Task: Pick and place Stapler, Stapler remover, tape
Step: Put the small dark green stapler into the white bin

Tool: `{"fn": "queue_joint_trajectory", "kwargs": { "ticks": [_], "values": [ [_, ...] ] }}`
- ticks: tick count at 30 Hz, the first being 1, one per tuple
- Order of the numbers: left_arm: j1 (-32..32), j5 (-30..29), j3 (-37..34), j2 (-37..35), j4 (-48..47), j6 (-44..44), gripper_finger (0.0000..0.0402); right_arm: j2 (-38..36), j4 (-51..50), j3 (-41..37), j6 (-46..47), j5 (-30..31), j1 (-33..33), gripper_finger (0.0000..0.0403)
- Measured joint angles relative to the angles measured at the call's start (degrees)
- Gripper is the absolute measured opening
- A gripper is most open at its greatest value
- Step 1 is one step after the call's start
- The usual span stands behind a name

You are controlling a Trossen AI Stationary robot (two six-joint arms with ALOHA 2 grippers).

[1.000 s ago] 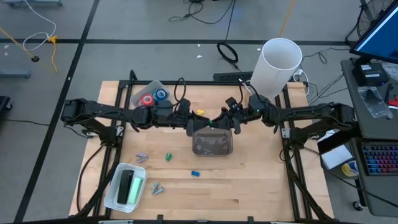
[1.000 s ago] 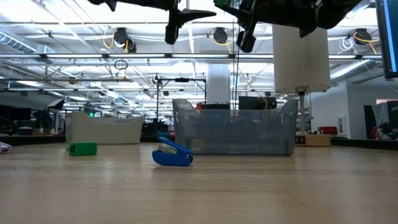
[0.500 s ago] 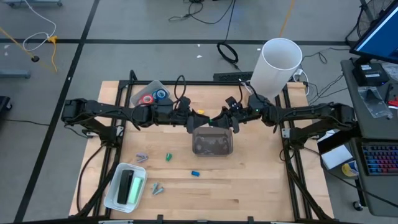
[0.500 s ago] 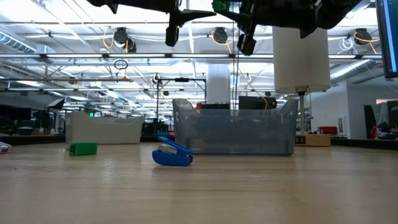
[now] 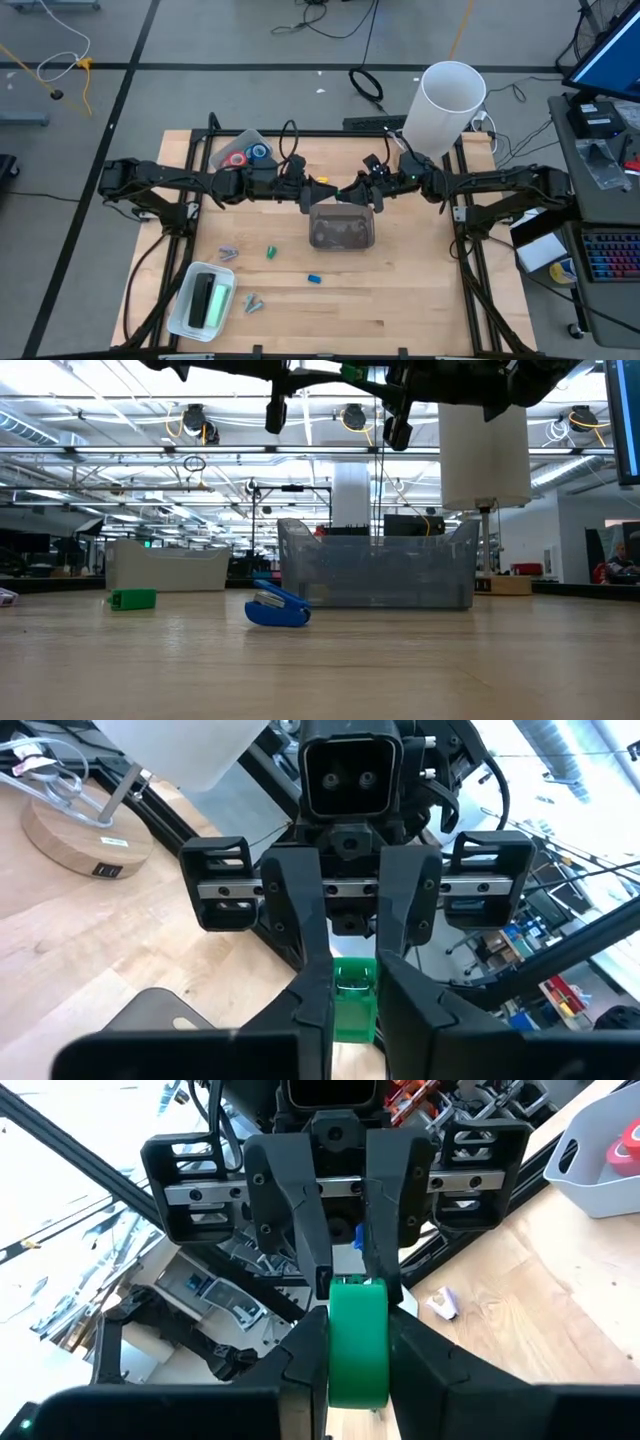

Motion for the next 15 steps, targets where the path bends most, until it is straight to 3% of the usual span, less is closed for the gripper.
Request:
{"fn": "queue_joint_trajectory", "kwargs": {
  "ticks": [8, 15],
  "values": [
    [0.04, 0.07, 0.00, -0.17, 0.00, 0.15, 0.0058, 0.76, -2.24, 2.07, -0.87, 0.70, 0.02, 0.0067],
    [0.07, 0.14, 0.00, 0.22, -0.47, 0.00, 0.0104, 3.62, -2.10, 3.76, -0.63, 0.61, 0.11, 0.0067]
  ]
}}
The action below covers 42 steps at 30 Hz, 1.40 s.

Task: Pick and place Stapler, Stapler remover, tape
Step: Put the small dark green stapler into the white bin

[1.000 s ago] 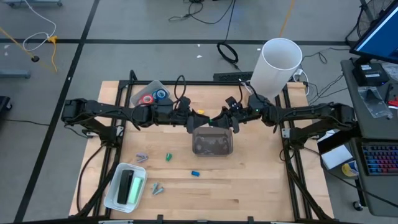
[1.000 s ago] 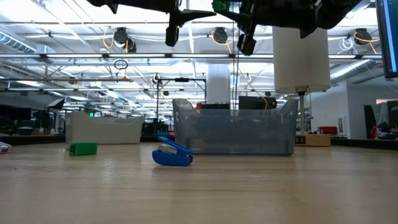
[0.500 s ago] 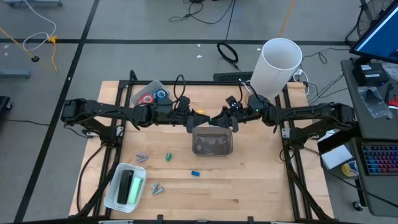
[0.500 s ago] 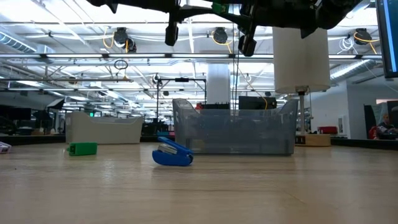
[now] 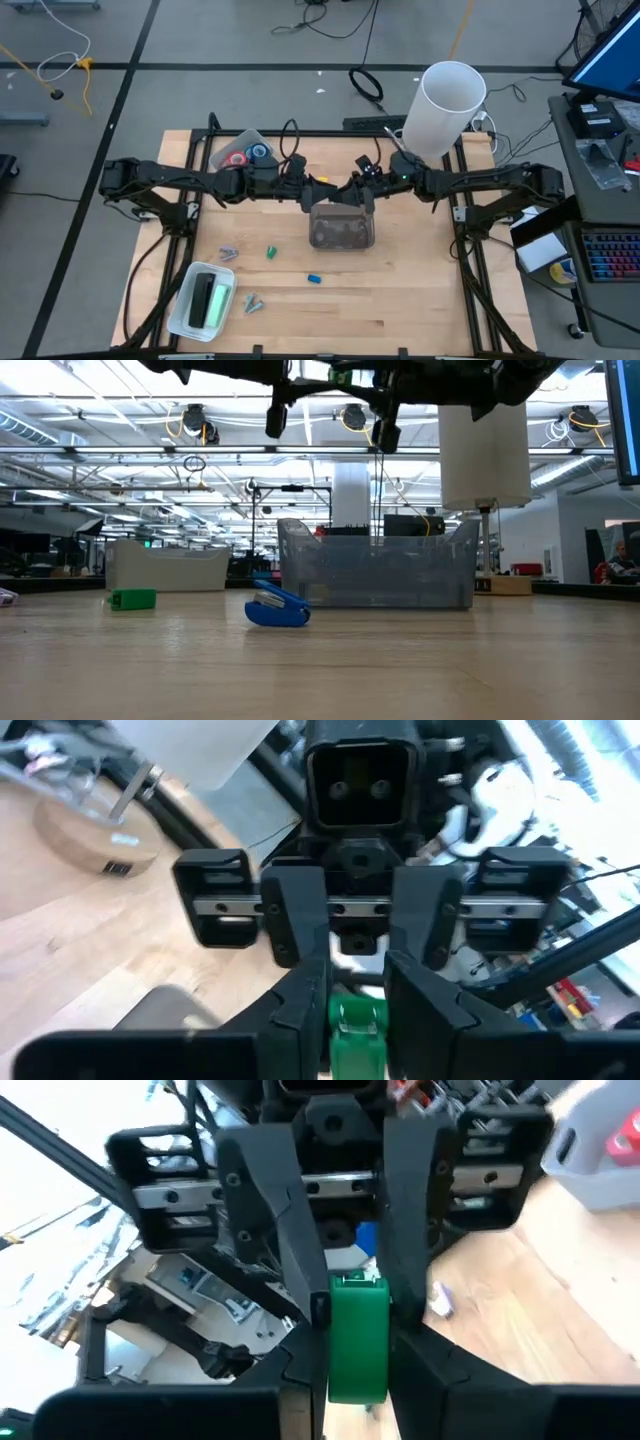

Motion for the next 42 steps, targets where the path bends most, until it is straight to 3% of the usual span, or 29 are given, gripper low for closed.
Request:
{"fn": "queue_joint_trajectory", "kwargs": {
  "ticks": [5, 11, 19, 33, 42],
  "values": [
    [0.00, 0.25, 0.07, -0.14, -1.15, -0.02, 0.0103, 0.64, 0.93, 0.02, 0.80, -0.46, 0.00, 0.0067],
    [-0.02, 1.04, 0.07, -0.13, -1.47, 0.53, 0.0064, 0.64, 0.57, -0.04, 0.79, -0.90, -0.04, 0.0066],
    [-0.04, 1.10, 0.07, -0.13, -1.45, 1.31, 0.0063, 0.64, 0.82, -0.07, 0.32, -1.39, -0.04, 0.0089],
    [-0.11, 5.12, 0.00, -0.46, -2.47, 1.65, 0.0063, 0.53, -1.19, -0.07, 0.80, -13.95, -0.74, 0.0167],
    [-1.98, 10.44, 0.08, -8.42, -25.03, -3.53, 0.0063, 0.42, -8.08, -0.04, 0.24, -19.88, -2.62, 0.0169]
  ]
}}
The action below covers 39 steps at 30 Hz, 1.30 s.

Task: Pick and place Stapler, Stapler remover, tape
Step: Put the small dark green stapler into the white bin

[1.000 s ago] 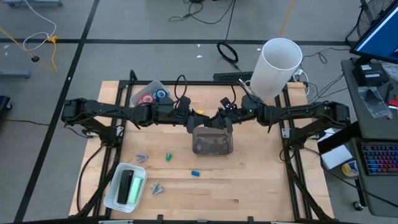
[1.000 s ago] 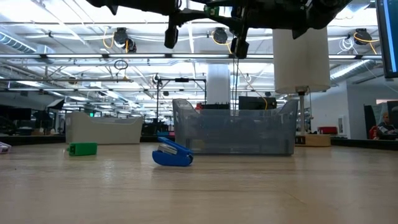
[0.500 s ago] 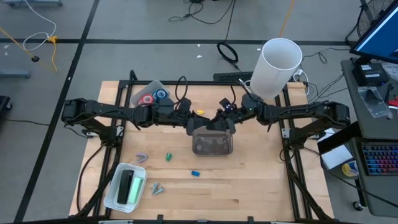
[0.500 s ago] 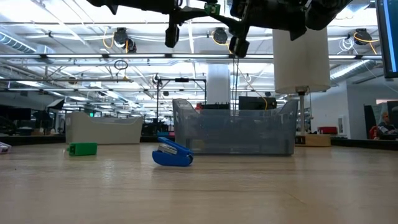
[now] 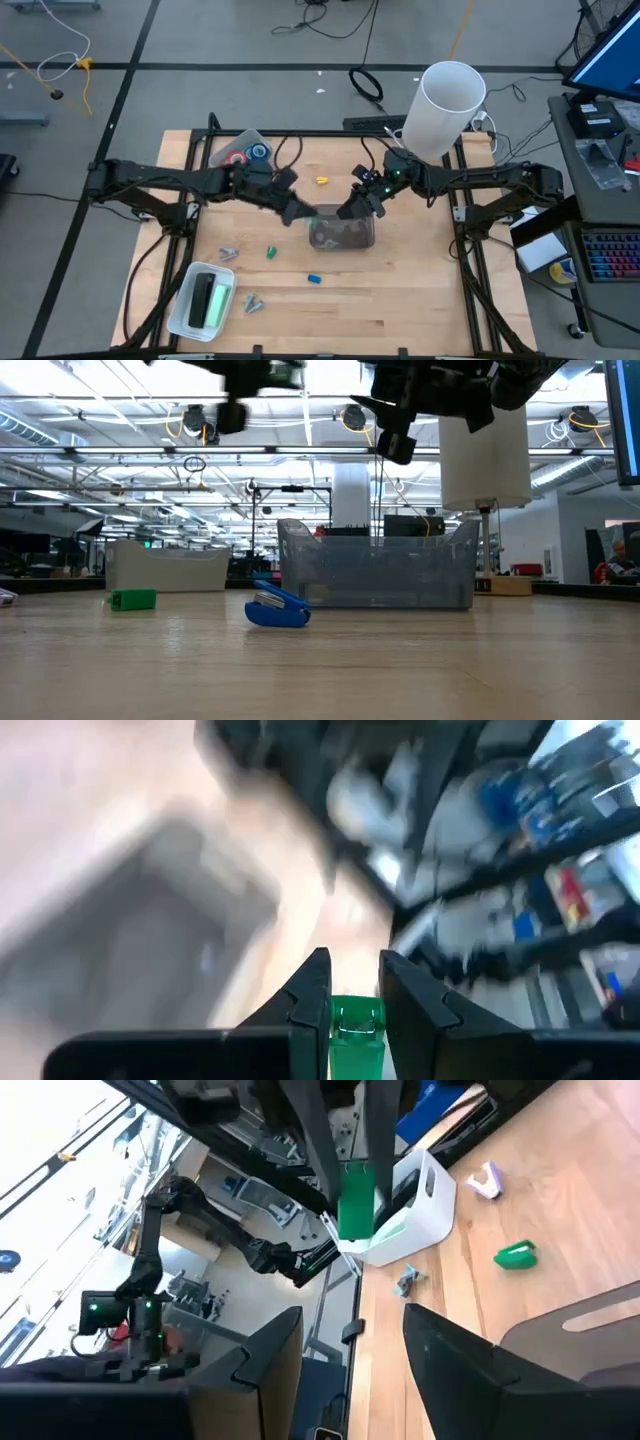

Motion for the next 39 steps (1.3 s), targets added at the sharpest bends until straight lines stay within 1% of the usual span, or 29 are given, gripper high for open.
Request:
{"fn": "queue_joint_trajectory", "kwargs": {
  "ticks": [2, 4, 6, 11, 18, 22, 24, 28, 33, 36, 37, 39],
  "values": [
    [-1.91, 1.93, -0.28, -2.35, -8.05, -4.39, 0.0063, 0.00, 0.09, 0.00, 0.07, 0.01, 0.03, 0.0170],
    [-4.50, 3.14, 0.05, -3.50, -13.66, -9.99, 0.0063, 0.00, 0.12, 0.00, 0.07, 0.00, 0.05, 0.0171],
    [-7.92, 3.15, -0.20, -5.39, -23.56, -15.39, 0.0063, 0.00, 0.06, -0.02, 0.04, 0.02, 0.04, 0.0171],
    [-16.92, -0.76, -0.21, -6.66, -39.89, -26.45, 0.0063, 0.02, 0.07, -0.04, -0.40, 0.37, 0.04, 0.0169],
    [-28.35, -9.01, -0.17, -7.36, -49.60, -38.69, 0.0063, 0.04, 0.48, -0.04, -0.37, 0.48, 0.04, 0.0169],
    [-34.17, -10.18, -0.32, -7.34, -57.92, -49.02, 0.0063, 0.07, 0.50, -0.04, -0.48, 0.48, 0.04, 0.0169],
    [-36.93, -9.90, -1.15, -7.27, -59.54, -53.54, 0.0063, 0.07, 0.48, -0.04, -0.48, 0.50, 0.04, 0.0169],
    [-41.46, -7.50, -3.85, -7.25, -58.14, -61.82, 0.0063, 0.07, 0.48, -0.05, -0.48, 0.50, 0.04, 0.0168],
    [-44.98, -7.15, -6.37, -7.25, -53.90, -77.27, 0.0063, 0.07, 0.48, -0.06, 0.35, 0.63, 0.04, 0.0167],
    [-46.43, -7.86, -7.22, -7.24, -52.40, -88.36, 0.0063, 0.07, 0.49, -0.07, 0.51, 0.68, 0.04, 0.0167],
    [-46.63, -8.11, -7.27, -7.25, -52.46, -90.00, 0.0063, 0.07, 0.48, -0.07, 0.53, 0.70, 0.04, 0.0167],
    [-45.72, -8.04, -7.27, -7.25, -52.57, -90.27, 0.0063, 0.07, 0.48, -0.07, 0.55, 0.72, 0.04, 0.0167]
  ]
}}
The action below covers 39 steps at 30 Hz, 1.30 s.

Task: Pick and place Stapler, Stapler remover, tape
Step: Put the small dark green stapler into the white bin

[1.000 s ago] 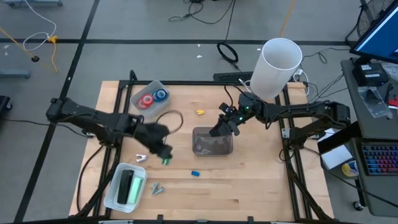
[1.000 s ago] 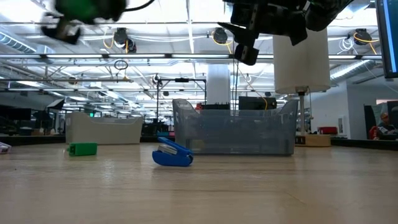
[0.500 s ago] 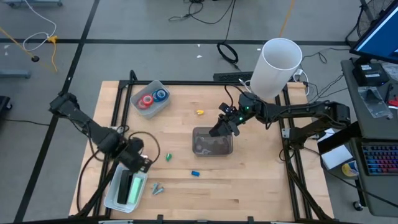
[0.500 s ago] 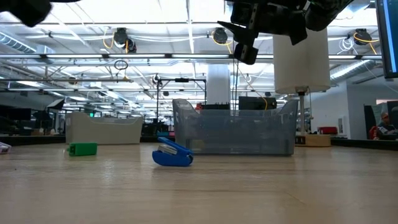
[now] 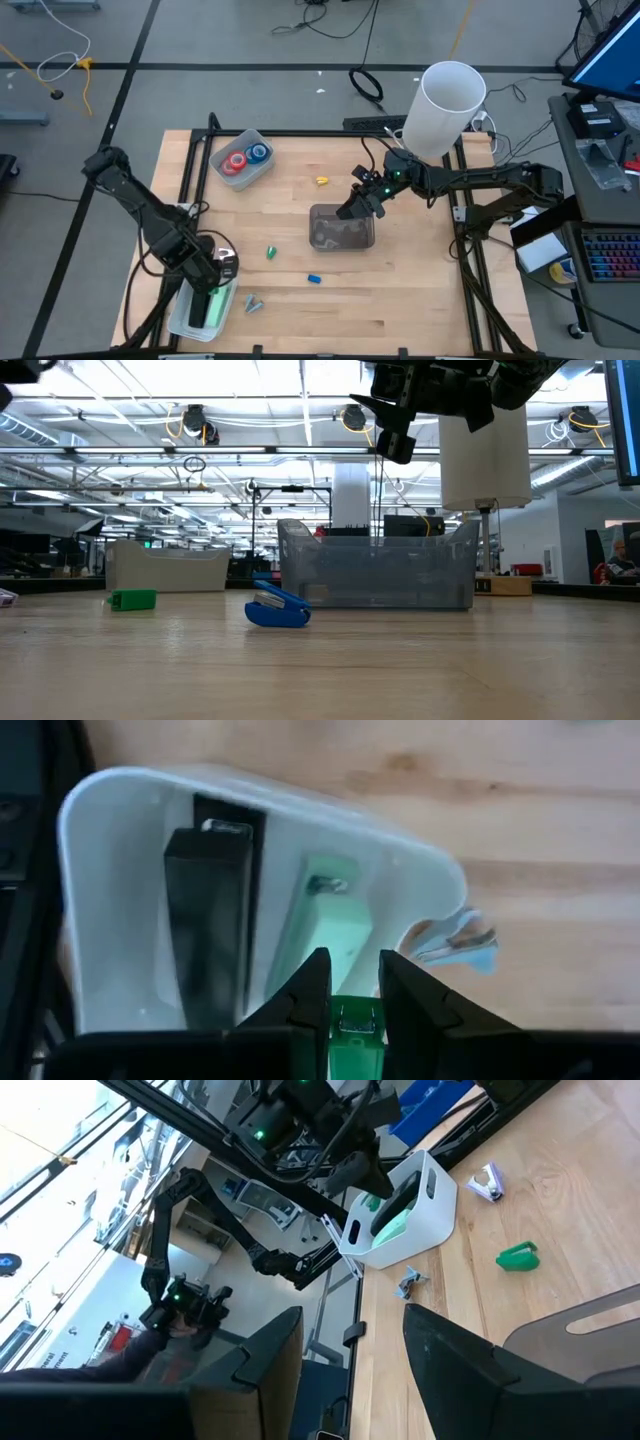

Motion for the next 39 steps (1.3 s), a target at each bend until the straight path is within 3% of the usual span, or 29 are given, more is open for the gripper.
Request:
{"fn": "queue_joint_trajectory", "kwargs": {
  "ticks": [8, 12, 24, 39],
  "values": [
    [5.11, -1.03, -0.02, 0.50, -6.57, 0.52, 0.0063, 0.02, 0.02, 0.00, -0.13, 0.00, 0.00, 0.0167],
    [5.14, 2.35, -0.02, 0.52, -8.65, 0.46, 0.0063, 0.02, 0.15, 0.00, -0.16, 0.00, 0.00, 0.0167],
    [3.47, 2.88, 0.12, 5.91, -10.09, 2.37, 0.0063, 0.02, 0.33, 0.00, -0.05, 0.04, 0.00, 0.0167],
    [1.51, -4.09, -0.14, 9.16, -7.07, 4.42, 0.0063, 0.07, -0.07, -0.04, 0.86, 1.79, 0.00, 0.0167]
  ]
}}
